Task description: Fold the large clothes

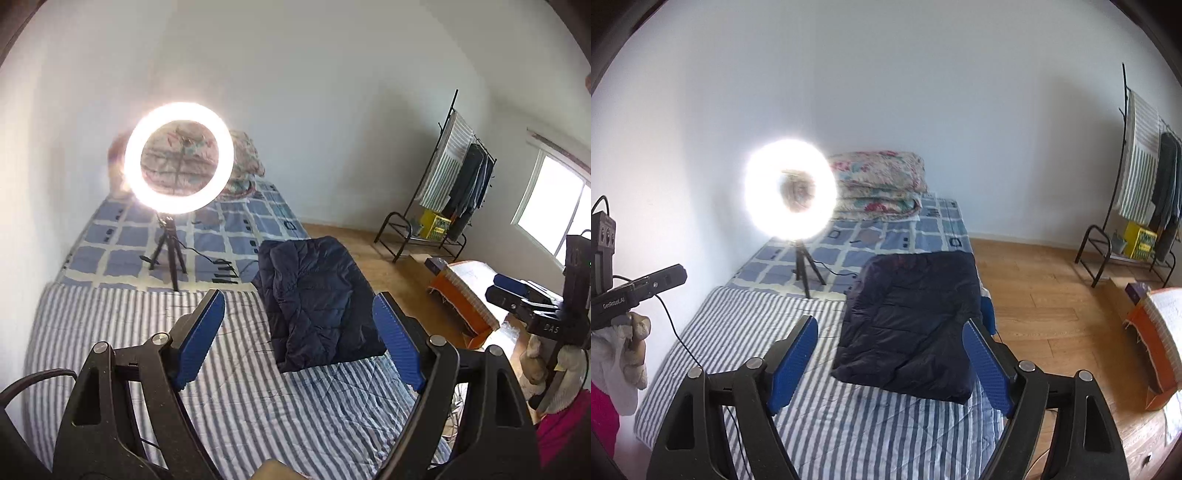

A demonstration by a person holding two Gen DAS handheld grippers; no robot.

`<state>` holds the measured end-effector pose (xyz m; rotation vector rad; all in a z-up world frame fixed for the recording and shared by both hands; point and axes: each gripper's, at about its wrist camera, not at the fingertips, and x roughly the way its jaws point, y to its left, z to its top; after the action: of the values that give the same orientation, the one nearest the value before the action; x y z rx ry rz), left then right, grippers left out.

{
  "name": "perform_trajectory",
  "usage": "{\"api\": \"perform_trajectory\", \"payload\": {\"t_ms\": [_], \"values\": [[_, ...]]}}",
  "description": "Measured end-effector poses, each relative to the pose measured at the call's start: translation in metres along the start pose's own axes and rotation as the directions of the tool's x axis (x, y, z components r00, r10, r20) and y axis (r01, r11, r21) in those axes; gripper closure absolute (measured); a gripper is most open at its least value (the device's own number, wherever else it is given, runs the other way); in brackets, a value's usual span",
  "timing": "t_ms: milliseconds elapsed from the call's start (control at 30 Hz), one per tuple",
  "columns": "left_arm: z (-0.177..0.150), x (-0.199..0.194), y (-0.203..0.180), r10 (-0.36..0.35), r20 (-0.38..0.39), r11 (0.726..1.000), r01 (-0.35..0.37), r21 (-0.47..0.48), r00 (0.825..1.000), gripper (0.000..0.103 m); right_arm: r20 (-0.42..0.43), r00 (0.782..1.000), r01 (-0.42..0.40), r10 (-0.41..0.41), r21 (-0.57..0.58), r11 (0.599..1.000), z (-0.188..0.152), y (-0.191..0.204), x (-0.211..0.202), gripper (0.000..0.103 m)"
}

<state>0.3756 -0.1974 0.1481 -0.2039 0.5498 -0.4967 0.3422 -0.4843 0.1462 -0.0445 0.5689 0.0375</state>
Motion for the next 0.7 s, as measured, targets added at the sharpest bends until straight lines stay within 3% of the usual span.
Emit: {"api": "perform_trajectory", "payload": {"t_ms": [100,367,500,700], "values": [[-0.006,-0.041,-0.007,0.018,0.029,1.0,-0.019,0.023,0.999,0.018,0.034,0.999,-0.008,0.008,-0.008,1.0,-0.003,0.019,-0.036,0.015],[-0.048,-0.14,-0.022,0.152,0.106,0.981,-0.164,0.107,0.983,0.017,0.085,0.996,-0.02,0.022,-0.025,0.999,-0.039,0.065,-0.11,0.006],[-0.078,-0.178,-0.029,0.193,0.146,0.968,-0.213,0.135,0.97,0.008,0.119,0.992,-0.033,0.036,-0.025,0.999,-0.06,0.085,-0.139,0.0],[-0.127,-0.218,-0.031,0.228,0.151,0.954,-0.251,0.161,0.962,0.006,0.14,0.99,0.006,0.006,-0.08,0.997,-0.098,0.122,-0.164,0.0]]}}
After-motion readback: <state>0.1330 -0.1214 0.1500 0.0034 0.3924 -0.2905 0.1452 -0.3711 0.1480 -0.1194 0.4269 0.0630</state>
